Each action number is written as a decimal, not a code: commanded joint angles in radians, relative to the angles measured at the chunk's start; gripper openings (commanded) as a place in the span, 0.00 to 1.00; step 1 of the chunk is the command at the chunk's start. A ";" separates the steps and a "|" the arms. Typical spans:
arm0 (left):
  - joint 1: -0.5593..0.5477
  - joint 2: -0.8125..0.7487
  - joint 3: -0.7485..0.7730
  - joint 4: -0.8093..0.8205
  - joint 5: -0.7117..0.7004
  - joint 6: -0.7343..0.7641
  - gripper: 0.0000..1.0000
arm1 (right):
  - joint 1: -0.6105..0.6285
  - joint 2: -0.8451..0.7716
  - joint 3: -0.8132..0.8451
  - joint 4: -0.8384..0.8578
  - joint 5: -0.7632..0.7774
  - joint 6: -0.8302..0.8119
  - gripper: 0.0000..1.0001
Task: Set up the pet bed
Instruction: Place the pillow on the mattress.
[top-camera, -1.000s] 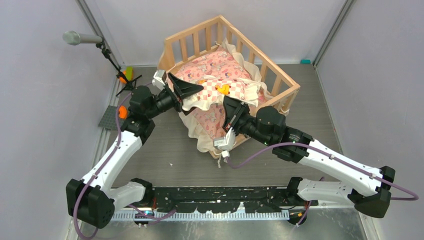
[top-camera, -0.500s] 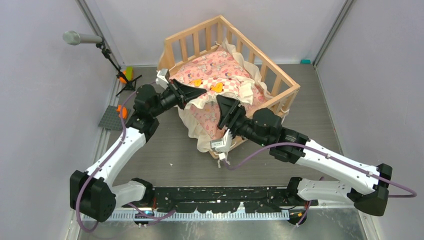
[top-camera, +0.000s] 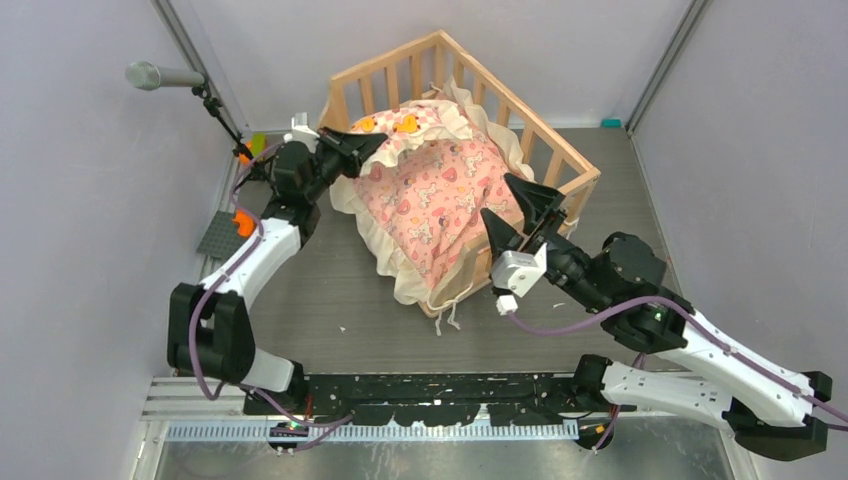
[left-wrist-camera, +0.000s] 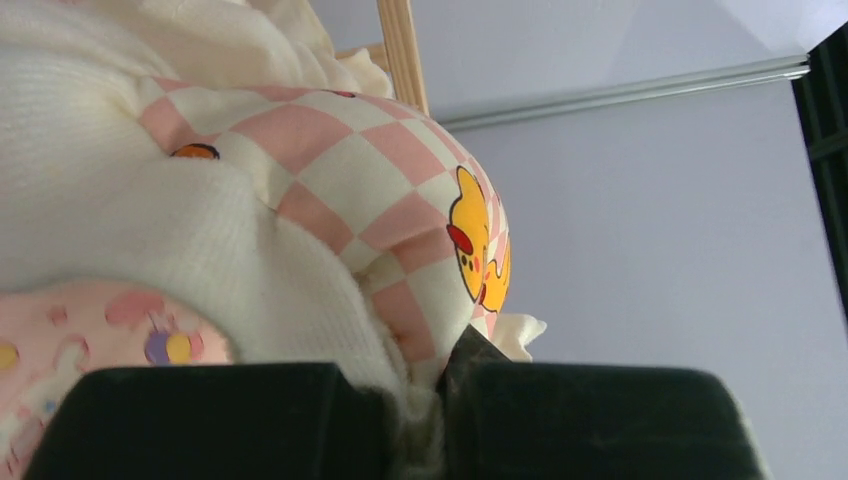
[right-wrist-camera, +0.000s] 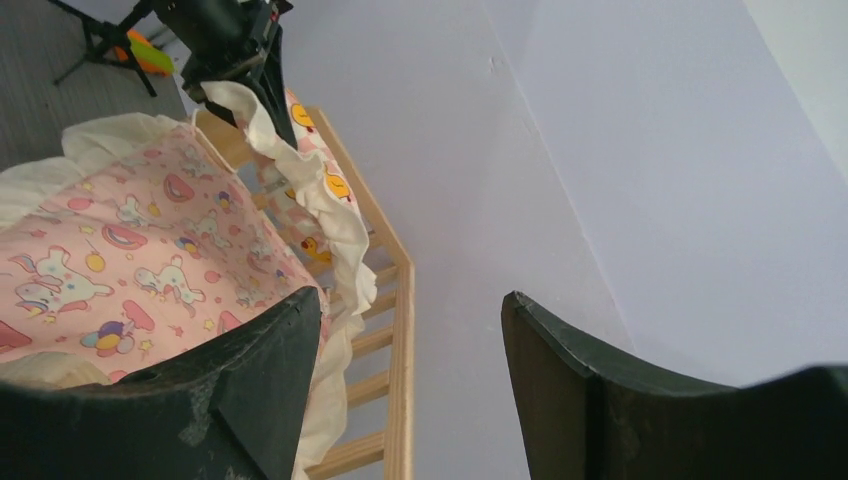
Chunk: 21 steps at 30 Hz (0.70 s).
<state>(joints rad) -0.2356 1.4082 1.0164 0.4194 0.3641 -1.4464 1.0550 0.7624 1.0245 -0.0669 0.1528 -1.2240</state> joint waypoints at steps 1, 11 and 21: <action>-0.001 0.103 0.113 0.186 -0.110 0.171 0.00 | 0.006 -0.050 -0.001 0.010 0.000 0.203 0.70; -0.002 0.416 0.286 0.422 -0.122 0.368 0.00 | 0.006 -0.108 -0.030 -0.010 0.008 0.224 0.71; -0.025 0.581 0.332 0.582 -0.233 0.502 0.00 | 0.006 -0.118 -0.068 -0.026 0.024 0.198 0.71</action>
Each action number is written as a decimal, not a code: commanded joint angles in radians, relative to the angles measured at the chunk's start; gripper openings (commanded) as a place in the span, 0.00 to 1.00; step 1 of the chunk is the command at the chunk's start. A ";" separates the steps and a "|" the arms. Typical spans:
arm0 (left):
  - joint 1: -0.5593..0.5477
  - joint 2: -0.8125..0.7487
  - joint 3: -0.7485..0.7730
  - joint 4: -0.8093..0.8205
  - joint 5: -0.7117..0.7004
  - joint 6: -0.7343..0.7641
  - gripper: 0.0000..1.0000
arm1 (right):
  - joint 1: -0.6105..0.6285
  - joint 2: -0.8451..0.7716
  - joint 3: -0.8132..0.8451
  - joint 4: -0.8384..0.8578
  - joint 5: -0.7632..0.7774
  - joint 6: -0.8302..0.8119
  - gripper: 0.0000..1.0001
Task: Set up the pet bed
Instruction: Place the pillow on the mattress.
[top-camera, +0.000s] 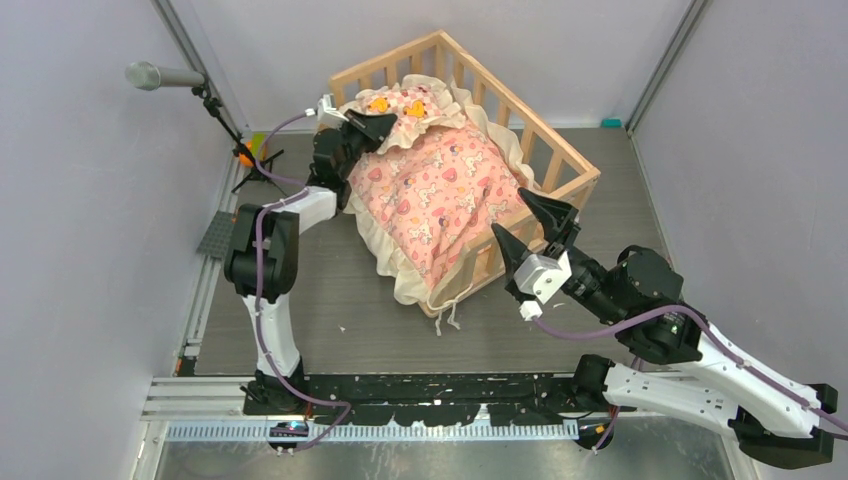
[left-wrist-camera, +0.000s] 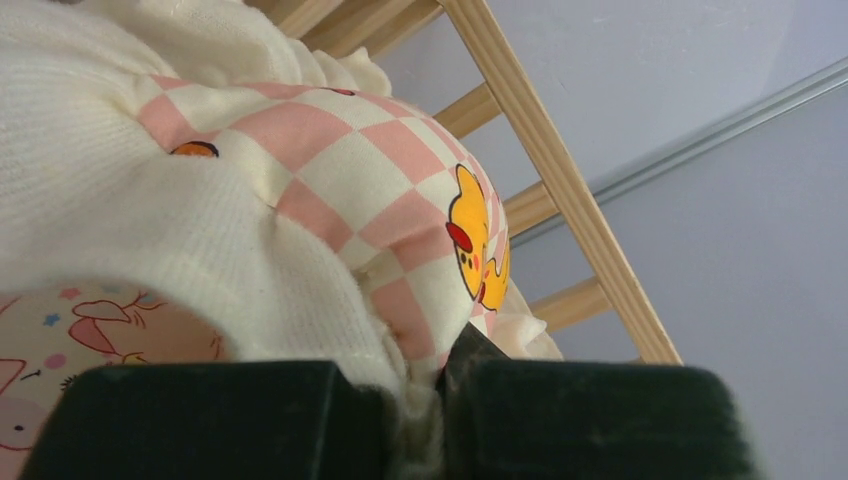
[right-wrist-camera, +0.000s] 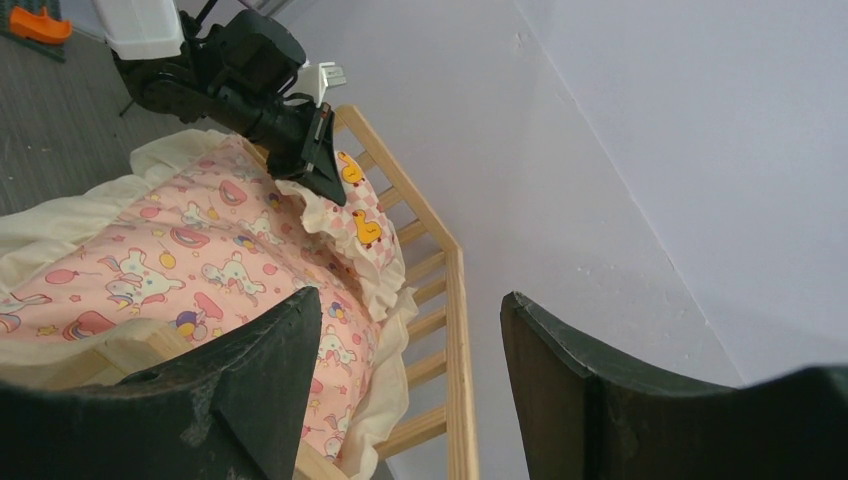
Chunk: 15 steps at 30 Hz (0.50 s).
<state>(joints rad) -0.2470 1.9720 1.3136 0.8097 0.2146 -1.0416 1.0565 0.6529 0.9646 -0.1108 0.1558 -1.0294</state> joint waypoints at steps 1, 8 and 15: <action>-0.018 0.027 0.028 0.210 -0.102 0.118 0.00 | 0.005 -0.006 -0.011 0.022 0.021 0.005 0.70; -0.027 0.095 0.034 0.253 -0.157 0.192 0.00 | 0.004 0.006 -0.027 0.026 0.039 0.007 0.71; -0.023 0.125 0.040 0.241 -0.161 0.210 0.30 | 0.005 0.004 -0.038 0.025 0.044 0.015 0.71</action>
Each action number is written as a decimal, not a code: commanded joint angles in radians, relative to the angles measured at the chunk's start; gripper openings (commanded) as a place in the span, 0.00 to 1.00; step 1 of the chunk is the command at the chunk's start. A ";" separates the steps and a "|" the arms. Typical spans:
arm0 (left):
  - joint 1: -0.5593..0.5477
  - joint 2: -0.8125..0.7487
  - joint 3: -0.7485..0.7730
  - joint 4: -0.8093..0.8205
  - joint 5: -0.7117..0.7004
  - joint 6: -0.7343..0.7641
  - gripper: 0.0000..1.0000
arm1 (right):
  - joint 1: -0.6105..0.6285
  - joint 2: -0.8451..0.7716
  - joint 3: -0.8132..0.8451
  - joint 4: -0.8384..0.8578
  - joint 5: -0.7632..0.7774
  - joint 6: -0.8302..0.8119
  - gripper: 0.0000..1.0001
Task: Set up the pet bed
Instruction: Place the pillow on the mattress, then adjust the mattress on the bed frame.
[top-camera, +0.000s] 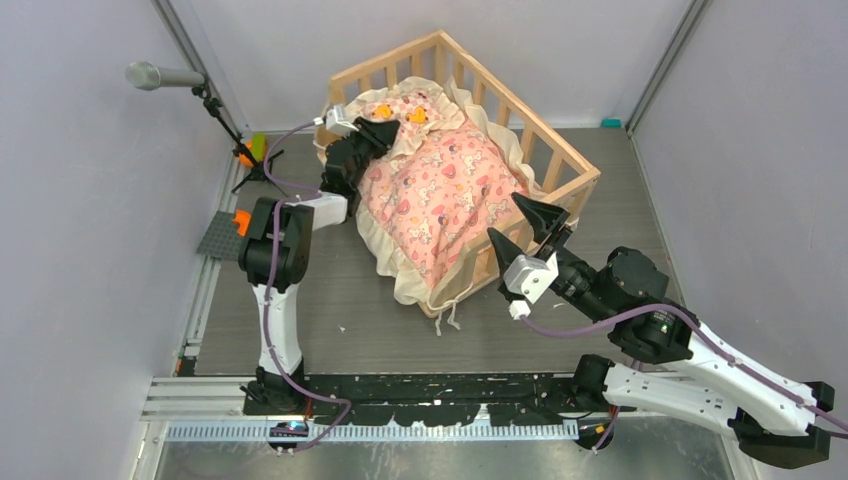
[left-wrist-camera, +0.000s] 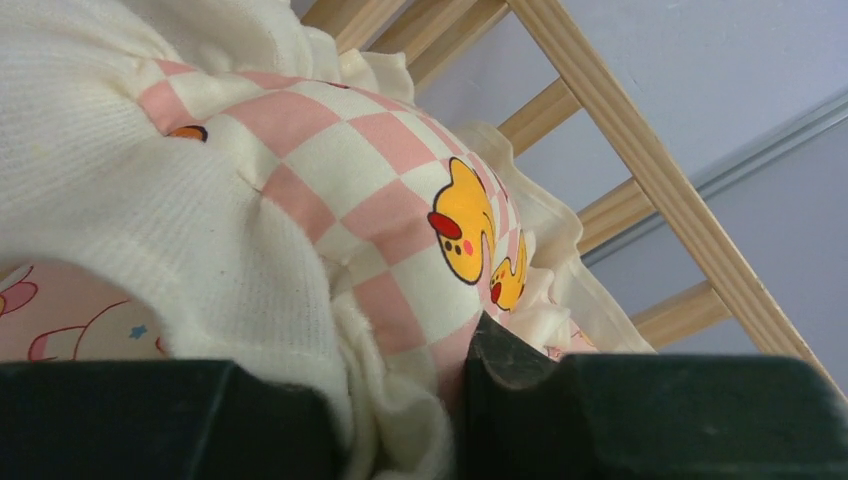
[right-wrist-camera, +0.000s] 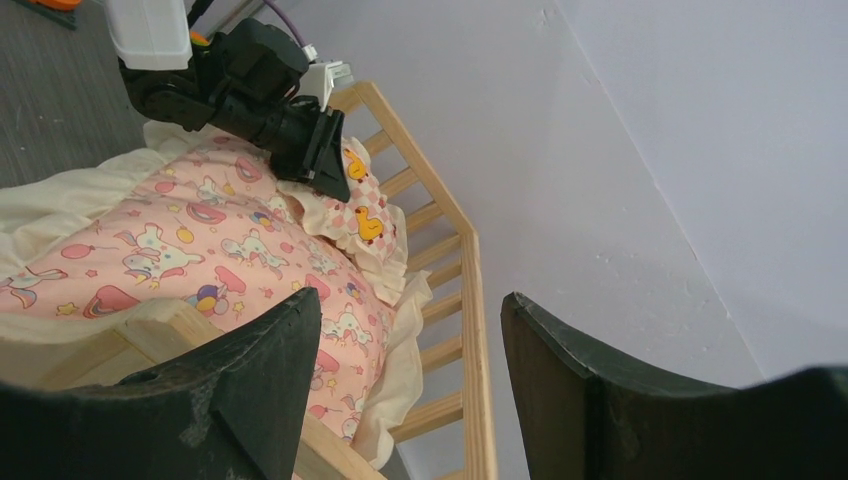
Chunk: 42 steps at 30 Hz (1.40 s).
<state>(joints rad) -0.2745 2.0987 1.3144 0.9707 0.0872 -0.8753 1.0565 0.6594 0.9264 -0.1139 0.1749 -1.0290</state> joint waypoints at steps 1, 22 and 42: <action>0.007 -0.004 0.036 0.080 -0.032 0.042 0.39 | 0.004 -0.003 0.000 0.025 0.027 0.016 0.71; 0.050 -0.294 -0.192 -0.054 -0.078 0.047 1.00 | 0.005 -0.024 0.074 -0.062 0.018 0.062 0.71; -0.237 -0.513 -0.194 -0.343 0.168 0.033 0.76 | 0.005 -0.089 0.186 -0.266 0.234 0.750 0.64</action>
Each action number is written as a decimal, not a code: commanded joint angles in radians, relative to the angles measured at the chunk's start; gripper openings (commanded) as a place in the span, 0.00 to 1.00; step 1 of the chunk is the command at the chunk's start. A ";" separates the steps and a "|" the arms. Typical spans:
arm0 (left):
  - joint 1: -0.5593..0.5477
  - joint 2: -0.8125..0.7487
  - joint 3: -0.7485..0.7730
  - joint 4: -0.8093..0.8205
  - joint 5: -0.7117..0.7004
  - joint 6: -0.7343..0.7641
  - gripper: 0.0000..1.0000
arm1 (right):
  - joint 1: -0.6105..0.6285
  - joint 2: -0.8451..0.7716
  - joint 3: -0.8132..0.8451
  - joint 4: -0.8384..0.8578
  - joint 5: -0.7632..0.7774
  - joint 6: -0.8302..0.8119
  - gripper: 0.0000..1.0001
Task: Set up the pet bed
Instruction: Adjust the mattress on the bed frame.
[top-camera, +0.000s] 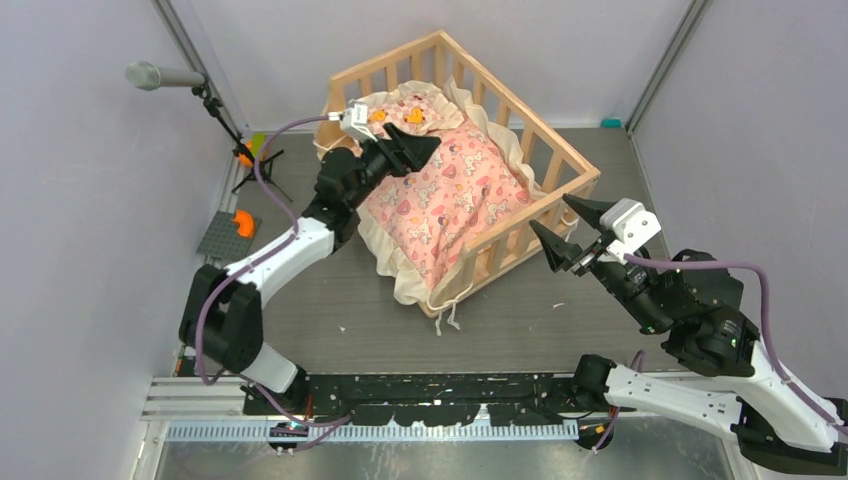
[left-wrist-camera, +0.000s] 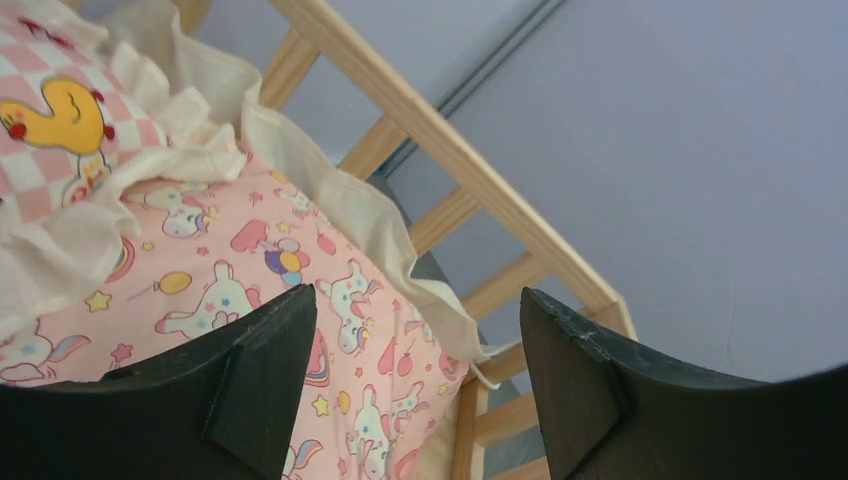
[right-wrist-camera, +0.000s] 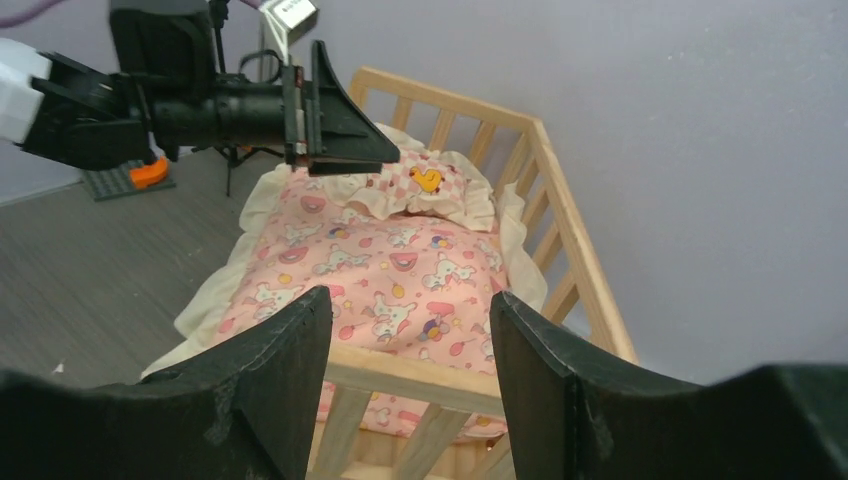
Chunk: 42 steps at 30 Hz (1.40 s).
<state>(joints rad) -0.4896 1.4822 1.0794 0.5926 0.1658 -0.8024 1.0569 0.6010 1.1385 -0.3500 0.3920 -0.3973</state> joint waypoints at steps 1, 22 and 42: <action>-0.027 0.132 0.057 0.039 0.089 -0.032 0.76 | 0.005 -0.041 -0.037 -0.028 0.015 0.130 0.64; -0.102 0.414 -0.043 0.155 0.238 -0.097 0.66 | 0.005 -0.111 -0.077 -0.092 0.053 0.181 0.63; -0.116 -0.117 0.175 -0.406 0.179 0.167 0.88 | 0.005 0.106 0.214 -0.256 0.205 0.371 0.65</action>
<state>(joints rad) -0.6022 1.5162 1.1957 0.3798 0.4351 -0.7444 1.0569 0.5915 1.2060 -0.5068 0.4656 -0.1661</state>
